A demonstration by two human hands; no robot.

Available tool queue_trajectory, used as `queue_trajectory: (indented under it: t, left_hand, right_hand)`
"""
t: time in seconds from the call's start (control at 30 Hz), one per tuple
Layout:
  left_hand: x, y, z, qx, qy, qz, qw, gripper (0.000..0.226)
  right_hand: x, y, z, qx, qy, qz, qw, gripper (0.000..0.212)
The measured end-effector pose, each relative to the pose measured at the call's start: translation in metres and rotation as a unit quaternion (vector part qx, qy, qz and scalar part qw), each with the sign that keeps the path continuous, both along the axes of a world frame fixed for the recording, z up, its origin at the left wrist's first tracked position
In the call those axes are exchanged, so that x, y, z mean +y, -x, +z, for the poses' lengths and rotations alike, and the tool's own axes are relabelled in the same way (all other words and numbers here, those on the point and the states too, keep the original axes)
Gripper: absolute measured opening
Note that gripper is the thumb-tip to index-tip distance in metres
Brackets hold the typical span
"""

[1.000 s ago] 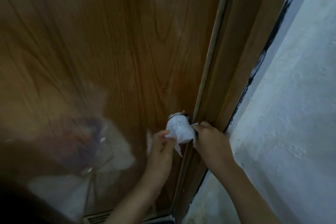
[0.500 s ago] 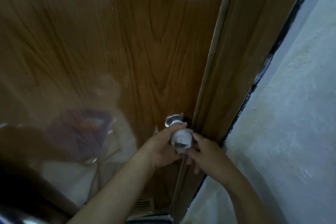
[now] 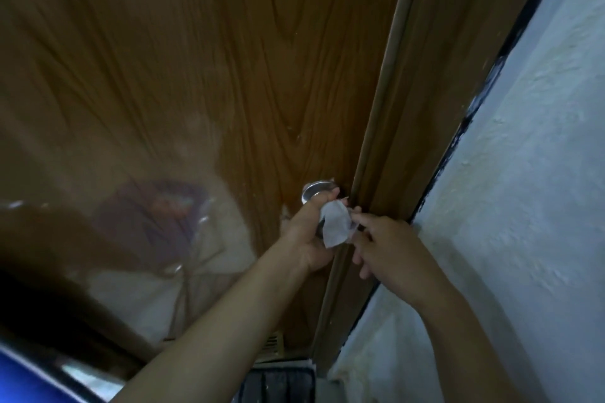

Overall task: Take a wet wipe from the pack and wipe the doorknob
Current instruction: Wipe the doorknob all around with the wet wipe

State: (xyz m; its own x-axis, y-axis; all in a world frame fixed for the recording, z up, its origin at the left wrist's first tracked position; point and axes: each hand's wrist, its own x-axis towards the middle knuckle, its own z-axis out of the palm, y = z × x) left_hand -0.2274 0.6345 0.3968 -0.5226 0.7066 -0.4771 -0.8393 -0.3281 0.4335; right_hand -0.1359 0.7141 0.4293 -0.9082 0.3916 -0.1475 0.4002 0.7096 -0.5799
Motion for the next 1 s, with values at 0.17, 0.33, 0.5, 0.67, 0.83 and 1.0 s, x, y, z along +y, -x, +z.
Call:
queue_trajectory:
  t: [0.17, 0.33, 0.5, 0.67, 0.83, 1.0]
  left_hand:
    - [-0.003, -0.006, -0.001, 0.028, -0.014, -0.015, 0.999, 0.006]
    - [-0.004, 0.001, 0.002, 0.005, 0.000, -0.036, 0.999, 0.015]
    - [0.002, -0.003, -0.011, -0.038, -0.117, -0.013, 0.992, 0.015]
    - [-0.010, -0.006, -0.019, 0.033, -0.117, -0.023, 0.992, 0.038]
    - [-0.017, 0.002, -0.011, 0.095, -0.027, -0.073, 0.992, 0.055]
    - [-0.010, 0.011, -0.004, 0.021, -0.010, -0.086, 0.996, 0.047]
  right_hand:
    - [-0.002, -0.002, -0.004, 0.028, -0.056, -0.019, 0.998, 0.035]
    - [-0.002, 0.001, -0.006, 0.010, -0.089, -0.023, 0.996, 0.034]
    - [-0.001, -0.002, -0.001, 0.044, -0.035, -0.042, 0.998, 0.032]
    - [-0.007, -0.006, 0.000, 0.089, -0.077, -0.091, 0.989, 0.020]
    - [-0.014, -0.009, 0.004, 0.198, -0.108, -0.107, 0.968, 0.018]
    - [-0.022, -0.008, 0.001, 0.252, -0.078, -0.103, 0.959, 0.017]
